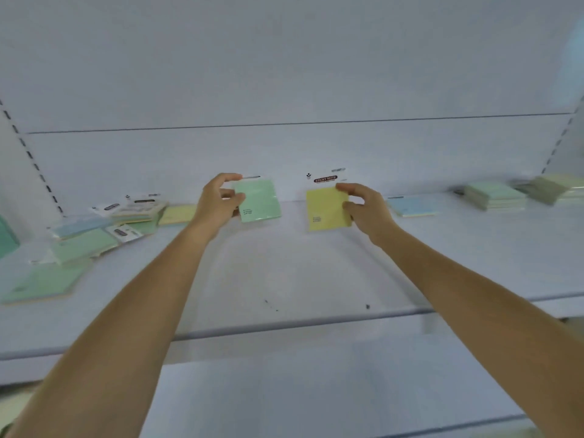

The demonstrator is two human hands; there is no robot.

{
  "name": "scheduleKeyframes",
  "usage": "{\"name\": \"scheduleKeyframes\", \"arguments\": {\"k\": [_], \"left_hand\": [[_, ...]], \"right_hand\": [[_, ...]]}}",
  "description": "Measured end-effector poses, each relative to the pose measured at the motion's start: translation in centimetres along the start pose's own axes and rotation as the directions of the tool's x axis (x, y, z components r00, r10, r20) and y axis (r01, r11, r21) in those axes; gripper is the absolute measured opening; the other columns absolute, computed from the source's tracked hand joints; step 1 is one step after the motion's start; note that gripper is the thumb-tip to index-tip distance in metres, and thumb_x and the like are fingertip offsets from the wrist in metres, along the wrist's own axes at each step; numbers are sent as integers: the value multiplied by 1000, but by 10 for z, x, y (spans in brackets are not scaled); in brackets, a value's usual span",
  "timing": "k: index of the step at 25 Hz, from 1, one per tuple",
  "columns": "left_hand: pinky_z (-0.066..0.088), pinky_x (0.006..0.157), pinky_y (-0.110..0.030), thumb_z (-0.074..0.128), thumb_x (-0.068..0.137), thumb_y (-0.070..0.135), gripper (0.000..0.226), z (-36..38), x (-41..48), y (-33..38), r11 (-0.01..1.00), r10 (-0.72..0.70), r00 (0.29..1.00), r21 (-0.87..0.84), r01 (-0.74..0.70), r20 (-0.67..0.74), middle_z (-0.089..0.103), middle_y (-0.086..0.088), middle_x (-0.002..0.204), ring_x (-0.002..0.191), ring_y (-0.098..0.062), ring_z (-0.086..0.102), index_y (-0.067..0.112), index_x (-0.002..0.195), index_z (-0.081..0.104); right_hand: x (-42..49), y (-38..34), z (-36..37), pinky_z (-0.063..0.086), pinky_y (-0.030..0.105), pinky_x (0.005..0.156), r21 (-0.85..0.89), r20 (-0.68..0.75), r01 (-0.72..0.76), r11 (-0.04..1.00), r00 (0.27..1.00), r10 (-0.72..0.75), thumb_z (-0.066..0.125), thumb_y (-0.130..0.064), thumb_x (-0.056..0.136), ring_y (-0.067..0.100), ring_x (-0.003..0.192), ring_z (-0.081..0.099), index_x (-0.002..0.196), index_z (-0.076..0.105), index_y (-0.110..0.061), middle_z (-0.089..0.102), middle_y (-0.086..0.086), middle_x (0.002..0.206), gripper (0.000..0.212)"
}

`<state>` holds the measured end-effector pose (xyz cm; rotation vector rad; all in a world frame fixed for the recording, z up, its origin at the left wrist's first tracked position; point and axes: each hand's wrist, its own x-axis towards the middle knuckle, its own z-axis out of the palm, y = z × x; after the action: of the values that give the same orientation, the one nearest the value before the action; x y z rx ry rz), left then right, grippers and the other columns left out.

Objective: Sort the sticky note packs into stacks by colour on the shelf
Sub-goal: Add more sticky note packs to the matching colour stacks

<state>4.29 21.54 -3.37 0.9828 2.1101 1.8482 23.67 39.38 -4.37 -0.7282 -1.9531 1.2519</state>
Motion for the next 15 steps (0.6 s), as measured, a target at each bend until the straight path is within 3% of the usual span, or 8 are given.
{"name": "scheduleKeyframes", "arguments": {"k": [3, 6, 8, 12, 15], "left_hand": [[54, 52, -12, 53, 87, 2, 28, 73, -15, 21, 998, 19, 1000, -61, -19, 5, 55, -4, 85, 85, -23, 57, 15, 112, 54], [52, 49, -9, 53, 88, 3, 21, 156, -33, 39, 992, 35, 999, -121, -33, 14, 54, -11, 105, 95, -24, 56, 18, 102, 52], [53, 51, -13, 53, 88, 4, 20, 207, -44, 50, 989, 40, 999, -145, -35, 31, 54, -11, 107, 96, -23, 56, 19, 101, 52], [56, 69, -37, 55, 87, 7, 21, 286, -49, 66, 990, 32, 993, -138, -16, 118, 55, -10, 107, 96, -28, 59, 21, 102, 55], [56, 69, -35, 55, 88, 8, 25, 337, -41, 80, 990, 23, 989, -138, -3, 146, 54, -11, 108, 97, -28, 59, 14, 112, 56]], "right_hand": [[-3, 18, -71, 39, 16, 61, -31, -32, 5, 999, 999, -6, 42, 4, 86, 15, 94, 50, 120, 59, -20, 54, 1, 131, 45], [-10, 43, -148, 37, 12, 62, -37, -90, -2, 999, 996, -1, 43, 4, 87, 13, 95, 48, 123, 58, -17, 54, 4, 133, 44], [-15, 59, -193, 37, 10, 65, -27, -124, -1, 1000, 992, -2, 42, 5, 88, 12, 96, 48, 124, 57, -14, 55, 7, 131, 43], [-20, 84, -257, 38, 11, 66, -22, -187, -35, 999, 982, 30, 42, 5, 88, 12, 98, 48, 124, 57, -14, 54, 5, 127, 43], [-10, 97, -295, 41, 5, 67, -15, -249, -46, 999, 968, 41, 43, 4, 89, 9, 101, 48, 124, 57, -13, 55, 6, 130, 42]]}}
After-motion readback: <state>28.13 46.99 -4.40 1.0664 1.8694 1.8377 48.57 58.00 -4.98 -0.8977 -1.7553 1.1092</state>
